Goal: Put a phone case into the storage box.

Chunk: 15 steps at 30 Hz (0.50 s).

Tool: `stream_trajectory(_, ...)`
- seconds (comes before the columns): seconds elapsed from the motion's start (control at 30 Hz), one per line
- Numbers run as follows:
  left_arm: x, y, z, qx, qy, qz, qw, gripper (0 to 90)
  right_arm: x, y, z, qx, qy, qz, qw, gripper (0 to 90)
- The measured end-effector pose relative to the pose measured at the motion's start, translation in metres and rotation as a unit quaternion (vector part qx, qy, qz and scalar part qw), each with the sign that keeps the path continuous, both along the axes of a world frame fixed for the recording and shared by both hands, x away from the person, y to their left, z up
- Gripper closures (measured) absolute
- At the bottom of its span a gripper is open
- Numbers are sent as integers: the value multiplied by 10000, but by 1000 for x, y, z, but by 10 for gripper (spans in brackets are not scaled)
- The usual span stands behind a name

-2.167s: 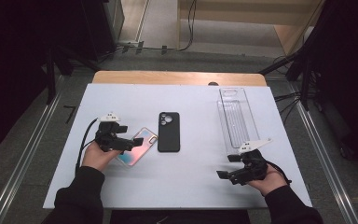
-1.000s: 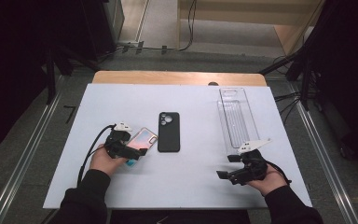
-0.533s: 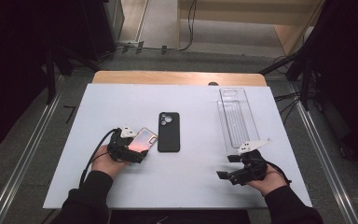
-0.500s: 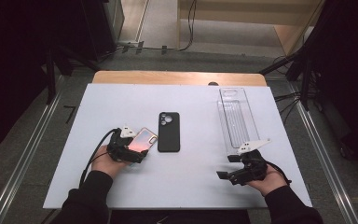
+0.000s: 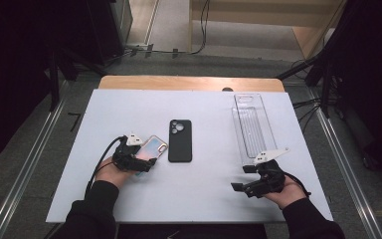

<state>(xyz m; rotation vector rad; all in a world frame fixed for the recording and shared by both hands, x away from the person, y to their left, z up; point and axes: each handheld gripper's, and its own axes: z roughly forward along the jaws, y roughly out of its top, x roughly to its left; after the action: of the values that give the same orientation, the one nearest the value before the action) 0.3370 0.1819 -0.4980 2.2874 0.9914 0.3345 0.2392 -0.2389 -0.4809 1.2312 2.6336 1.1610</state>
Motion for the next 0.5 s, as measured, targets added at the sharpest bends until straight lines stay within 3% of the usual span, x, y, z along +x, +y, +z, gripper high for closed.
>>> stream_trajectory(0.23, 0, 8, 13, -311, -43, 135, 9994, 168, 0, 0, 0, 23, -10, 1, 10000, 156)
stream_trajectory(0.5, -7, 6, 30, -612, -59, -61, 9981, 168, 0, 0, 1, 48, -45, -11, 10000, 156)
